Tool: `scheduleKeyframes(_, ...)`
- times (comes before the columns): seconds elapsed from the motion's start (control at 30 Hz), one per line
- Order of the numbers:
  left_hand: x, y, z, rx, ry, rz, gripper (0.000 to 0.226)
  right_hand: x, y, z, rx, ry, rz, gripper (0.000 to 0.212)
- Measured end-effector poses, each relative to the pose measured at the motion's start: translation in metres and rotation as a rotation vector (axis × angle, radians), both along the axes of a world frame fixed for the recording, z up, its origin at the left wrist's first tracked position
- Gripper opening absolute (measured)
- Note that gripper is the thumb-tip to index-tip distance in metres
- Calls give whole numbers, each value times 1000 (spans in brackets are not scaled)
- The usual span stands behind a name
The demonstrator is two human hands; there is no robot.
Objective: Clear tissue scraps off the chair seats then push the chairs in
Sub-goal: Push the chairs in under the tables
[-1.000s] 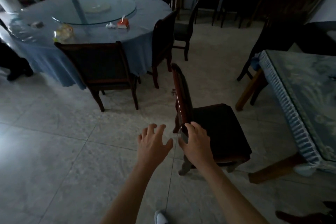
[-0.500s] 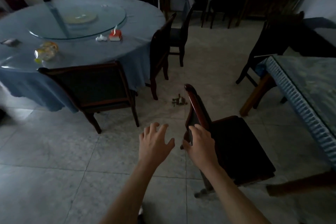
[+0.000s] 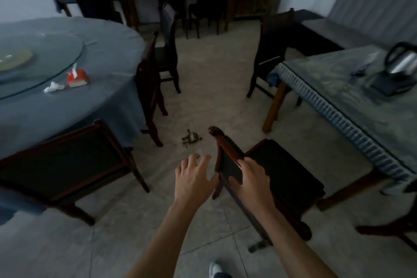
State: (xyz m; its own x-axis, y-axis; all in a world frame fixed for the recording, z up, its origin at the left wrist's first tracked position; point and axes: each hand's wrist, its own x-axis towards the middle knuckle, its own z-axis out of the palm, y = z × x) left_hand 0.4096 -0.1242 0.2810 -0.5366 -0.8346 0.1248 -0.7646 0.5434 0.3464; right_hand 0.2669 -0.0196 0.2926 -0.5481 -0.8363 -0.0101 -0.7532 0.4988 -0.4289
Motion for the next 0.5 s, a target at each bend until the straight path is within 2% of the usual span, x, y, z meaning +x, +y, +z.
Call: scheduleKeyframes(0.5,-166,-53,3,14,-63,-429,58,-115,-5,-15,22,-79,-448,59)
